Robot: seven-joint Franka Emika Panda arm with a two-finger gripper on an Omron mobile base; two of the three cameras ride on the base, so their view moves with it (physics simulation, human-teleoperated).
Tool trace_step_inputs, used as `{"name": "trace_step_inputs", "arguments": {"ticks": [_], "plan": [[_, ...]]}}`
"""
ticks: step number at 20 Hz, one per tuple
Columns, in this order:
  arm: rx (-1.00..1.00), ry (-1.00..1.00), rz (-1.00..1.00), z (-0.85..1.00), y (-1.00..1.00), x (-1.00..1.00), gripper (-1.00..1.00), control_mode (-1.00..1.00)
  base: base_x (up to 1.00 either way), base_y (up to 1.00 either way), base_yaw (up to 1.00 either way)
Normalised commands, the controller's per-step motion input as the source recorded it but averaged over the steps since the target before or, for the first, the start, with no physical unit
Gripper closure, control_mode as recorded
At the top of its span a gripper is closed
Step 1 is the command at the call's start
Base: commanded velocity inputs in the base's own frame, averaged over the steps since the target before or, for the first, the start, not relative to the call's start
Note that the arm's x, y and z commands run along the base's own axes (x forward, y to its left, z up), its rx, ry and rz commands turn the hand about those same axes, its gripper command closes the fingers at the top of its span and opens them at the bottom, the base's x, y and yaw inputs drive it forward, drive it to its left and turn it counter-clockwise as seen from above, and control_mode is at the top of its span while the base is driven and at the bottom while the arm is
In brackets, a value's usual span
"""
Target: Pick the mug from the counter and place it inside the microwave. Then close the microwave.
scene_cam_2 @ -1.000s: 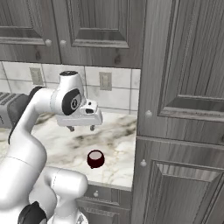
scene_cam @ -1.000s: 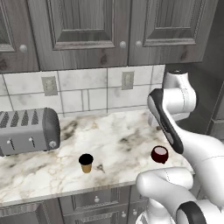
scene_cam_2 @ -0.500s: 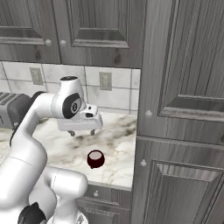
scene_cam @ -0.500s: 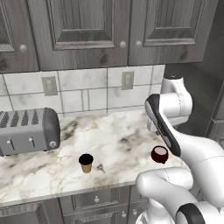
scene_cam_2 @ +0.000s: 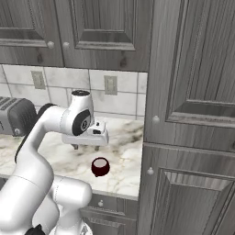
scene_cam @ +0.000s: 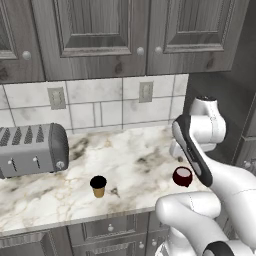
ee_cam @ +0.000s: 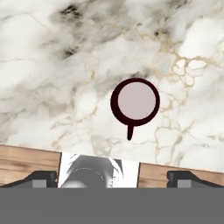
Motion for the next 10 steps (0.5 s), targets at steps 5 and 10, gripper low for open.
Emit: {"name": "trace_step_inputs", "arguments": {"ticks": [5,10], "plan": [[0.04,0.00,-0.08,-0.01,-0.13,-0.04,-1.00,-1.00,0.00,0.00,0.00],[0.01,0.00,-0.08,-0.18,-0.13,0.00,-1.00,-1.00,0.00,0.00,0.00]]}}
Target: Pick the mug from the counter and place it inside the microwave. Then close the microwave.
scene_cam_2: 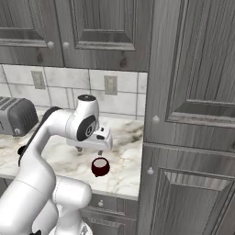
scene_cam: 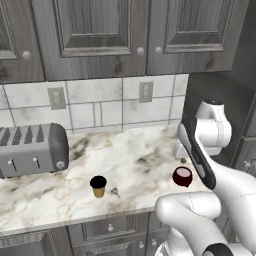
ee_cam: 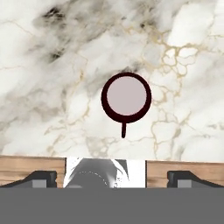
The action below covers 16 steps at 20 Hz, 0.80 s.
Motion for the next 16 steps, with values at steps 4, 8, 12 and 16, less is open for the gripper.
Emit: {"name": "trace_step_inputs", "arguments": {"ticks": [4,8,12,16], "plan": [[0.00,0.00,-0.07,-0.28,0.00,0.00,-1.00,-1.00,0.00,0.00,0.00],[0.00,0.00,-0.03,-0.36,0.00,0.00,-1.00,-1.00,0.00,0.00,0.00],[0.00,0.00,-0.03,-0.45,0.00,0.00,-1.00,-1.00,0.00,0.00,0.00],[0.00,0.00,-0.03,-0.49,0.00,0.00,-1.00,-1.00,0.00,0.00,0.00]]}}
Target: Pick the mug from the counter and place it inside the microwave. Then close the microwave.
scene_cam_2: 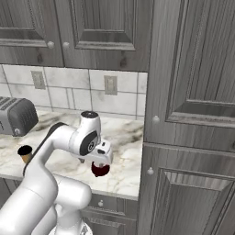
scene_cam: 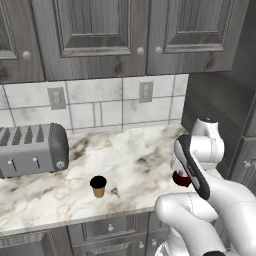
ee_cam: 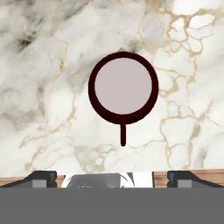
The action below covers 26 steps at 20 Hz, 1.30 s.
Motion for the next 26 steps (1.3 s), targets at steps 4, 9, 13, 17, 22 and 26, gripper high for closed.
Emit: {"name": "trace_step_inputs", "arguments": {"ticks": [4,9,13,17,22,26], "plan": [[0.00,0.00,-0.03,-0.41,0.00,0.00,-1.00,-1.00,0.00,0.00,0.00],[0.00,0.00,-0.02,-0.32,0.00,0.00,-1.00,-1.00,0.00,0.00,0.00],[0.00,0.00,0.00,-0.13,0.00,0.10,-1.00,-1.00,0.00,0.00,0.00],[0.00,0.00,0.00,-0.01,0.00,0.11,-1.00,-1.00,0.00,0.00,0.00],[0.00,0.00,0.00,-0.04,0.00,0.00,-1.00,-1.00,0.00,0.00,0.00],[0.00,0.00,0.00,-0.14,0.00,0.00,-1.00,-1.00,0.00,0.00,0.00]]}}
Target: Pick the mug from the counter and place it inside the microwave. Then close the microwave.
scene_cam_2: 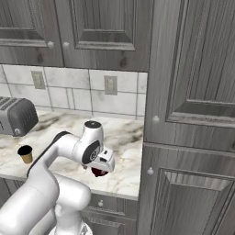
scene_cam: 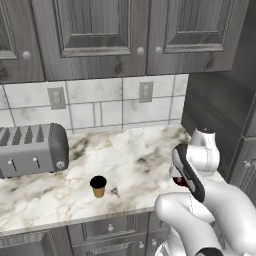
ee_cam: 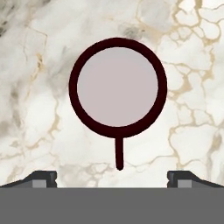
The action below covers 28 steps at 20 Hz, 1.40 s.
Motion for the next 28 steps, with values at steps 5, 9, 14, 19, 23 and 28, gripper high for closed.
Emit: {"name": "trace_step_inputs", "arguments": {"ticks": [5,9,14,19,23,28], "plan": [[0.00,0.00,0.00,-0.11,-0.03,0.00,-1.00,-1.00,0.00,0.00,0.00],[0.00,0.00,0.00,-0.12,-0.09,0.01,-1.00,-1.00,0.00,0.00,0.00],[0.00,0.00,0.00,-0.15,-0.02,0.00,-1.00,-1.00,0.00,0.00,0.00],[0.00,0.00,0.00,-0.15,0.00,0.00,-1.00,-1.00,0.00,0.00,0.00],[0.00,0.00,0.00,-0.23,0.00,0.01,-1.00,-1.00,0.00,0.00,0.00],[0.00,0.00,0.00,-0.24,0.08,0.04,-1.00,-1.00,0.00,0.00,0.00]]}}
